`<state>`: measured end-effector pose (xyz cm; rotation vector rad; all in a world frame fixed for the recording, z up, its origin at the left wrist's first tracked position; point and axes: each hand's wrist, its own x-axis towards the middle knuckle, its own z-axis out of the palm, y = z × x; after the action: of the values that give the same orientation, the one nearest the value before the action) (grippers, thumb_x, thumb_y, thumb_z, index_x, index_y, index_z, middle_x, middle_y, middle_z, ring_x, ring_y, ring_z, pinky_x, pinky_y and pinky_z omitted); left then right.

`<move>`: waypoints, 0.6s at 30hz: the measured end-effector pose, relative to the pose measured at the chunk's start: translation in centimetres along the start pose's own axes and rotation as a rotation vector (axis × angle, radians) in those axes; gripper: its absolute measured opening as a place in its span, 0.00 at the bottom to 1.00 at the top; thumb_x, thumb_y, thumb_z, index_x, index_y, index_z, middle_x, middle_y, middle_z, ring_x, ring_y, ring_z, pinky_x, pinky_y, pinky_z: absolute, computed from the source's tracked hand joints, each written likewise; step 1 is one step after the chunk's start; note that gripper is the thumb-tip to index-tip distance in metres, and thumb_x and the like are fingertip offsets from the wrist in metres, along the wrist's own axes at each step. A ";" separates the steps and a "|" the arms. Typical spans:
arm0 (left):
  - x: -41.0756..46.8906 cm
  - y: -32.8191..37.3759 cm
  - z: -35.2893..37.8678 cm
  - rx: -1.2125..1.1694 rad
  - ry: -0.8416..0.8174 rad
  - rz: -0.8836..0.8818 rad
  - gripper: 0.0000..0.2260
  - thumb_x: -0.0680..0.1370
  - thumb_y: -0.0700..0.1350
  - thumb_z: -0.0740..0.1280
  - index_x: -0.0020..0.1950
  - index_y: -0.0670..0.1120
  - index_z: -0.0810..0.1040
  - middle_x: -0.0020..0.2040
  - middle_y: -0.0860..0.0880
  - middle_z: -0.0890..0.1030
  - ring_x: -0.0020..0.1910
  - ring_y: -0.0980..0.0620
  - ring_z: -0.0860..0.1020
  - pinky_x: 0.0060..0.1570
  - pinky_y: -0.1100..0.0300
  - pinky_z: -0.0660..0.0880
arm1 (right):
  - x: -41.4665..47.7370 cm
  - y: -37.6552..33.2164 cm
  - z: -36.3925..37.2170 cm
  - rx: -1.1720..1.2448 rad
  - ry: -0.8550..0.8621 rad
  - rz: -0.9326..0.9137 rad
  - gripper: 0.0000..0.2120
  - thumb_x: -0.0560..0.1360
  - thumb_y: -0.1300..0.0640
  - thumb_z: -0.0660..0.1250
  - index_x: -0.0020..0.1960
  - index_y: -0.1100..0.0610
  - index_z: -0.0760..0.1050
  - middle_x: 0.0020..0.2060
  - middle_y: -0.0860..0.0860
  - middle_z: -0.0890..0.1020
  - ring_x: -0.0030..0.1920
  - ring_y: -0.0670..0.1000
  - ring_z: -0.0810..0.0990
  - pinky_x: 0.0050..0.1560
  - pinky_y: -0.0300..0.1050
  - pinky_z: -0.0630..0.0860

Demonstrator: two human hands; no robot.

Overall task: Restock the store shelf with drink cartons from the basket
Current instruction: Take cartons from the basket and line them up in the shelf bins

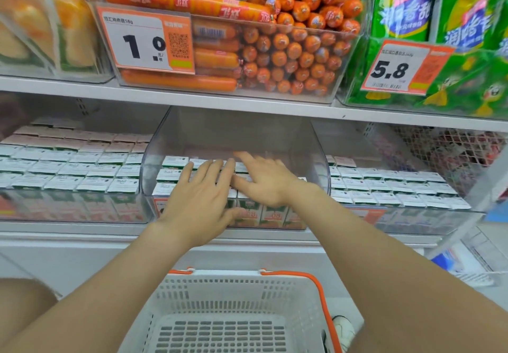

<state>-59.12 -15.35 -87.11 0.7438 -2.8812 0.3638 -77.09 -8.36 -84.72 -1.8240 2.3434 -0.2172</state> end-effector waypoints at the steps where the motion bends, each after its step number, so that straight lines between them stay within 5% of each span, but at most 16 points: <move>1: 0.0 0.1 0.0 0.019 -0.005 -0.005 0.43 0.78 0.71 0.48 0.82 0.39 0.60 0.75 0.41 0.72 0.73 0.41 0.71 0.74 0.36 0.65 | 0.1 0.0 0.1 -0.019 -0.016 -0.002 0.34 0.80 0.30 0.49 0.81 0.46 0.55 0.74 0.57 0.73 0.71 0.62 0.73 0.69 0.62 0.65; 5: 0.0 0.2 -0.2 0.025 -0.009 -0.018 0.44 0.77 0.70 0.52 0.81 0.37 0.62 0.75 0.41 0.72 0.73 0.40 0.72 0.71 0.34 0.67 | -0.2 -0.1 -0.1 -0.081 -0.048 -0.013 0.36 0.81 0.30 0.49 0.82 0.48 0.52 0.76 0.58 0.70 0.72 0.63 0.71 0.69 0.62 0.64; 10: -0.2 -0.7 -0.7 0.011 -0.062 -0.082 0.48 0.73 0.77 0.43 0.75 0.41 0.70 0.76 0.42 0.71 0.76 0.40 0.68 0.75 0.36 0.62 | -0.5 -0.4 -0.1 -0.089 -0.060 0.007 0.38 0.81 0.32 0.50 0.84 0.51 0.47 0.78 0.58 0.67 0.75 0.62 0.68 0.72 0.62 0.61; 14: -1.2 -2.7 -2.2 0.123 0.025 -0.123 0.44 0.70 0.76 0.57 0.71 0.43 0.75 0.74 0.41 0.72 0.78 0.37 0.64 0.76 0.32 0.55 | 0.5 -2.2 -0.1 -0.149 0.026 -0.030 0.40 0.80 0.34 0.53 0.84 0.55 0.49 0.76 0.59 0.68 0.75 0.63 0.67 0.78 0.66 0.53; 18: -2.2 -4.9 -2.9 0.072 0.047 -0.253 0.55 0.64 0.83 0.53 0.70 0.39 0.74 0.76 0.38 0.70 0.80 0.35 0.60 0.78 0.33 0.54 | 3.1 -5.1 0.6 0.030 0.061 -0.102 0.35 0.81 0.41 0.56 0.83 0.55 0.54 0.73 0.60 0.73 0.71 0.62 0.72 0.71 0.59 0.68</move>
<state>-54.62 -17.72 -83.78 1.0817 -2.6982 0.4460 -72.86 -12.59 -84.34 -1.9513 2.2756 -0.3235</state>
